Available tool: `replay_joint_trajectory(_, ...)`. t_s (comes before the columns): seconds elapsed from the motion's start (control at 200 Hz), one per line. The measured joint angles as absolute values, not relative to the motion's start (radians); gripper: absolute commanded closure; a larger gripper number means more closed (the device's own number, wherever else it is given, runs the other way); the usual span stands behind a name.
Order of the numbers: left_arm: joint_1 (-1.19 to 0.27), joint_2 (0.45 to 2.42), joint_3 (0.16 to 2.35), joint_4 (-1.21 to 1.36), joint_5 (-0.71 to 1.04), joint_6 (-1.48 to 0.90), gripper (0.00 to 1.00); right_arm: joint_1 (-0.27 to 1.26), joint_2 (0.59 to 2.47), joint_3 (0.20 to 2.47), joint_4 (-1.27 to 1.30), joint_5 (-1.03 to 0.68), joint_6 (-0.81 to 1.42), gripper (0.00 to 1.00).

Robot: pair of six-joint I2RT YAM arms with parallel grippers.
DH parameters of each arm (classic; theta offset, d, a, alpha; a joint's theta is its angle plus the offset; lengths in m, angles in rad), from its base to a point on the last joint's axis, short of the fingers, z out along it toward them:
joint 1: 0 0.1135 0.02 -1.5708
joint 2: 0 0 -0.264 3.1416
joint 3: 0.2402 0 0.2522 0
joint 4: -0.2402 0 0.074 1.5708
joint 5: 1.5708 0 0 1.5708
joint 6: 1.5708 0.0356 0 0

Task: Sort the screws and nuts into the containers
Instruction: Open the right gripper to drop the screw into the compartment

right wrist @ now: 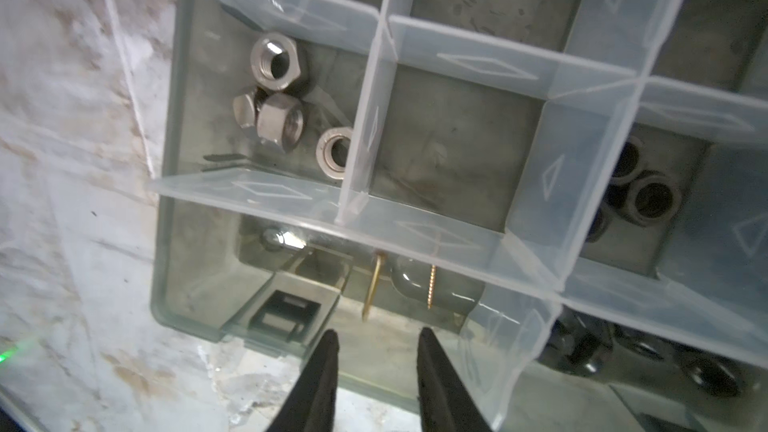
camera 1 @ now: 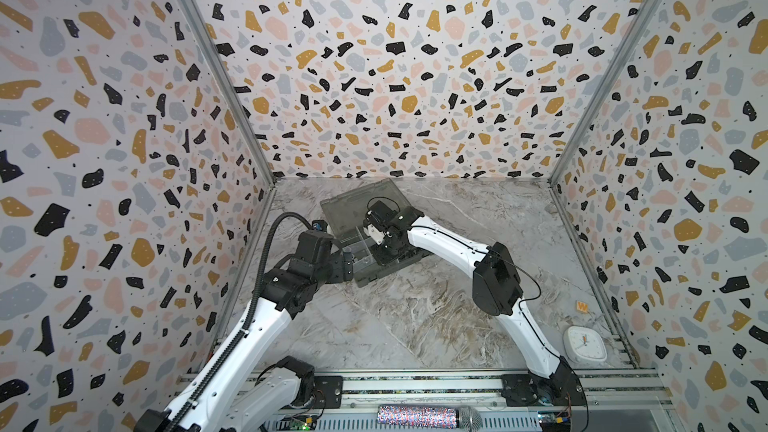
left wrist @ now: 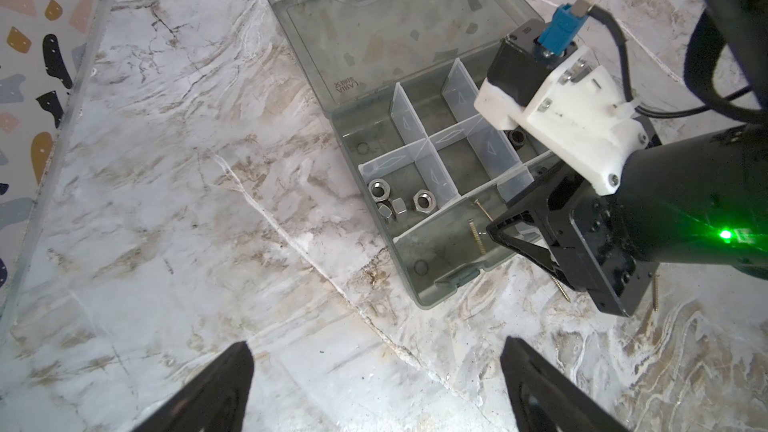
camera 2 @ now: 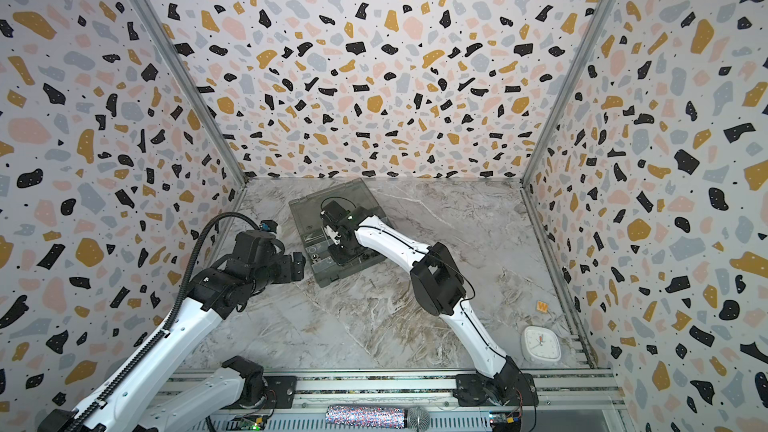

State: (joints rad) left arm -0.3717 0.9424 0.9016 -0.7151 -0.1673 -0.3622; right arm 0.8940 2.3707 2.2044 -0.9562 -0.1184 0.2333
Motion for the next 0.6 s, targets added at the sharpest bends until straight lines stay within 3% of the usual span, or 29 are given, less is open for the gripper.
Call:
replay_joint_trajectory(0.145, -0.364, 0.949, 0.902, -0.716, -0.164, -0.359, 0.05, 0.894, 2.367, 2.204, -0.959, -0.111, 0.225, 0.58)
replay_joint_trajectory(0.26, -0.363, 0.957, 0.902, -0.711, -0.157, -0.359, 0.05, 0.888, 2.320, 2.136, -0.946, -0.084, 0.224, 0.64)
replay_joint_trajectory(0.41, -0.363, 0.996, 0.907, -0.693, -0.154, -0.363, 0.04, 0.866, 2.121, 1.860, -0.903, -0.052, 0.250, 0.70)
replay_joint_trajectory(0.601, -0.363, 1.060, 0.941, -0.617, -0.098, -0.380, 0.01, 0.760, 1.830, 1.467, -0.838, -0.042, 0.336, 0.68)
